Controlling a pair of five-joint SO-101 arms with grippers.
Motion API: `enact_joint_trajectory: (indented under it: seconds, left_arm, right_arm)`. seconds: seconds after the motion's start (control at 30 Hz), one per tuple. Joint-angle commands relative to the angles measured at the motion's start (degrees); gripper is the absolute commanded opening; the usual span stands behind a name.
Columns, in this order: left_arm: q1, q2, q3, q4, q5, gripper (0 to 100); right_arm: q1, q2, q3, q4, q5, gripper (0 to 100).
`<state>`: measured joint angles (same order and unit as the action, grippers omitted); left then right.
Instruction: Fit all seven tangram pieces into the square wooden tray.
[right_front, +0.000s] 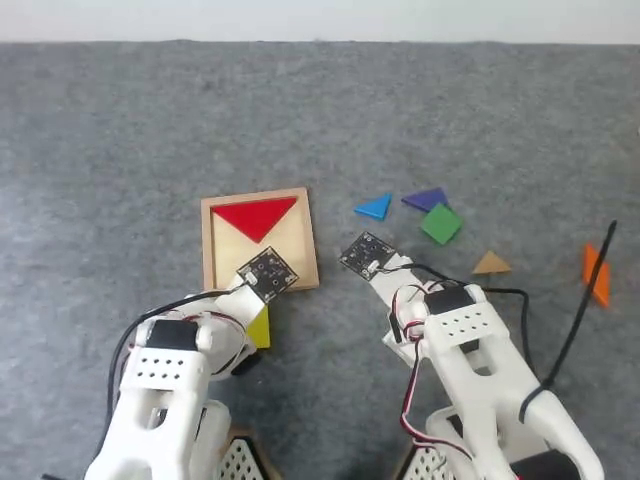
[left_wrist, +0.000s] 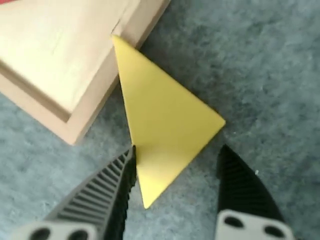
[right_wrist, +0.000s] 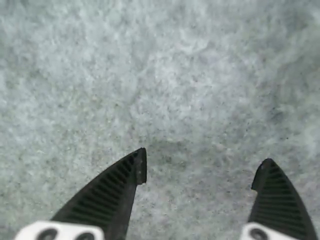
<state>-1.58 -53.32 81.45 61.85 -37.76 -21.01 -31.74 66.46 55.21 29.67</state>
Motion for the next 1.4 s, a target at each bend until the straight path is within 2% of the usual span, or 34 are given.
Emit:
enact_joint_trajectory:
  seconds: [0.0,0.3,0.57,0.77,1.03,1.2,1.37]
  left_arm:
    - [0.3,-1.0,-0.3,-1.1,1.5,26]
    - [0.2,-0.1,-1.0,-2.5,7.3,26]
    - [0.6,18.2,-8.9,-4.4,9.0,25]
    - [0.6,19.7,-10.5,-5.6,11.5,25]
    - [0.8,19.4,-11.1,-7.2,11.3,12]
    - [0.3,19.3,-13.2,-7.4,12.0,9]
    - [0.4,19.3,-17.5,-7.2,16.3,9]
  right_arm:
    - [0.2,0.2,-0.4,-0.3,-0.5,32.5]
    - [0.2,0.2,-0.4,-0.3,-0.5,32.5]
    - [0.2,0.2,-0.3,-0.2,-0.5,32.5]
    - [0.2,0.2,-0.3,-0.2,-0.5,32.5]
    - [0.2,0.2,-0.3,-0.2,-0.5,32.5]
    - [0.2,0.2,-0.2,-0.2,-0.5,32.5]
    - [0.2,0.2,-0.2,-0.2,-0.5,32.5]
